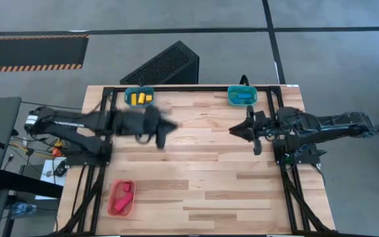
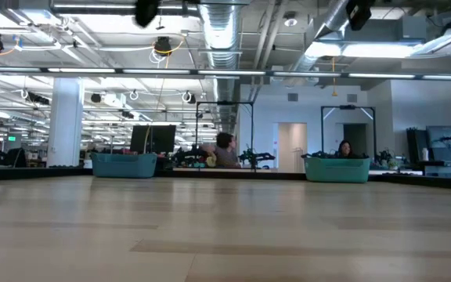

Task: Sort & place blocks by color
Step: Return to Home Position

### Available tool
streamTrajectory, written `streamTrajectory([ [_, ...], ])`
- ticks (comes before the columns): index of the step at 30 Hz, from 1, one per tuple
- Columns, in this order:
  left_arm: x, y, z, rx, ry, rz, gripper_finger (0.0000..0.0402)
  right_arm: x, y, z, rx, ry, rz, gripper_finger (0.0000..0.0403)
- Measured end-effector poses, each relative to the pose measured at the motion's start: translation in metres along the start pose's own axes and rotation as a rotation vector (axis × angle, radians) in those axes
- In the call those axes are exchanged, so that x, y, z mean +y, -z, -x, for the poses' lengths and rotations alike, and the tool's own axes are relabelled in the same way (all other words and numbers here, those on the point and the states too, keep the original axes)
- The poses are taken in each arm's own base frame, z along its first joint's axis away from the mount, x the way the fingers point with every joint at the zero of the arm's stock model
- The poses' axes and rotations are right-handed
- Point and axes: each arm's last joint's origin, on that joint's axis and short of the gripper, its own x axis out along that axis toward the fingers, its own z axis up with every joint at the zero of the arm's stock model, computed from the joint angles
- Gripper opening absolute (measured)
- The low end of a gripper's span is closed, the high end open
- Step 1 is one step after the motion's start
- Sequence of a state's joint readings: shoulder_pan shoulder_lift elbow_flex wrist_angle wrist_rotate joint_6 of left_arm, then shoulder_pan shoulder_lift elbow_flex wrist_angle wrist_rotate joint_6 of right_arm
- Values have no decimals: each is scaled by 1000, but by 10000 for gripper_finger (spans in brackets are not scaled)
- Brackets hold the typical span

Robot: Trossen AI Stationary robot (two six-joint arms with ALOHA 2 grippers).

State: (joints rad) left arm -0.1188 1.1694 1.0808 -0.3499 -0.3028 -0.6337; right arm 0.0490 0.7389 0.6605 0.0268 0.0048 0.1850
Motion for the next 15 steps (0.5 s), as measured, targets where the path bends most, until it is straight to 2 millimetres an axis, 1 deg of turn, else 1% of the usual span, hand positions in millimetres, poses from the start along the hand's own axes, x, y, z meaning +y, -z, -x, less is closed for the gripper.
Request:
streamTrajectory([
  [3, 15, -37, -4, -203, 47, -210, 26, -4, 7, 3, 83, 2, 112, 22],
  [4, 21, -46, -4, -251, 59, -269, 15, -4, 9, 6, 127, -23, 150, 12],
  [6, 32, -56, -3, -285, 113, -377, 5, 0, 8, 14, 127, -99, 190, 12],
  [8, 43, -58, -2, -325, 169, -440, 5, 4, 5, 24, 86, -147, 222, 14],
  [10, 57, -55, 0, -397, 195, -461, 3, 6, 7, 37, 35, -167, 269, 8],
  [13, 82, -51, 5, -518, 224, -480, 1, 4, 14, 54, -30, -166, 317, 6],
  [15, 100, -44, 6, -535, 226, -566, 2, 1, 20, 63, -56, -152, 320, 13],
])
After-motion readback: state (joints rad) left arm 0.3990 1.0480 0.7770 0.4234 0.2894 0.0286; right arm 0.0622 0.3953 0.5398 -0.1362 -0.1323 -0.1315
